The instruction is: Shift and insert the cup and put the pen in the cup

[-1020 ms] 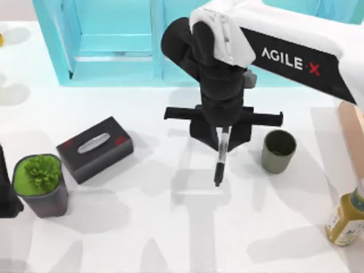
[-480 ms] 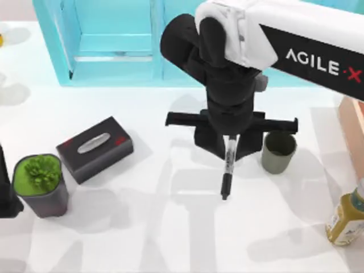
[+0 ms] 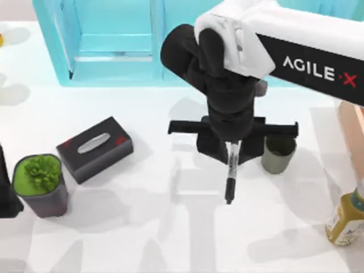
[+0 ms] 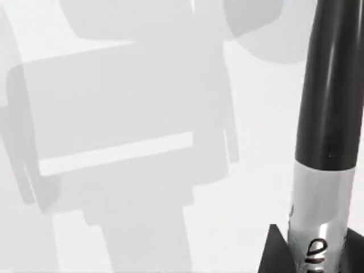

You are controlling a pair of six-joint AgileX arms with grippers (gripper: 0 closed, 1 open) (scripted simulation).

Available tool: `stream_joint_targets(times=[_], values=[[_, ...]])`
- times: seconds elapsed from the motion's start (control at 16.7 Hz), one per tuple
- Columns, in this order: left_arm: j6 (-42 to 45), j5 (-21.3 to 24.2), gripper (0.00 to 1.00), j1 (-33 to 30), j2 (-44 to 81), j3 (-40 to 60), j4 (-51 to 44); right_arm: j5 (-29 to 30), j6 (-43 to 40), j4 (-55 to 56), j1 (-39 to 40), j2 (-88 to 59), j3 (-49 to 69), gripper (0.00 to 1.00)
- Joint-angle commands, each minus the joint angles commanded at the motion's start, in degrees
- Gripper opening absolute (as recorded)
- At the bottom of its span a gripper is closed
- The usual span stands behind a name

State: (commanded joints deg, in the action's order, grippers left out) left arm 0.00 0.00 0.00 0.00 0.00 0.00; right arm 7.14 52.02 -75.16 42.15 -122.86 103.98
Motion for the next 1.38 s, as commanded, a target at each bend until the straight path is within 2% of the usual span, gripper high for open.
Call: stream_joint_targets(times=[0.18,0.42,1.38], values=[[0.0,0.0,1.00,0.0,0.0,0.0,0.0,4.1,-3.3,7.3,0.8,1.0,-4.8,0.00],[0.0,0.0,1.00,0.0,0.0,0.0,0.0,12.3,-9.8,24.0,2.5,4.8,-13.0,0.00],[0.0,0.0,1.00,0.0,0.0,0.0,0.0,54.6,-47.9,112.8,11.7,26.3,-56.9,0.00]])
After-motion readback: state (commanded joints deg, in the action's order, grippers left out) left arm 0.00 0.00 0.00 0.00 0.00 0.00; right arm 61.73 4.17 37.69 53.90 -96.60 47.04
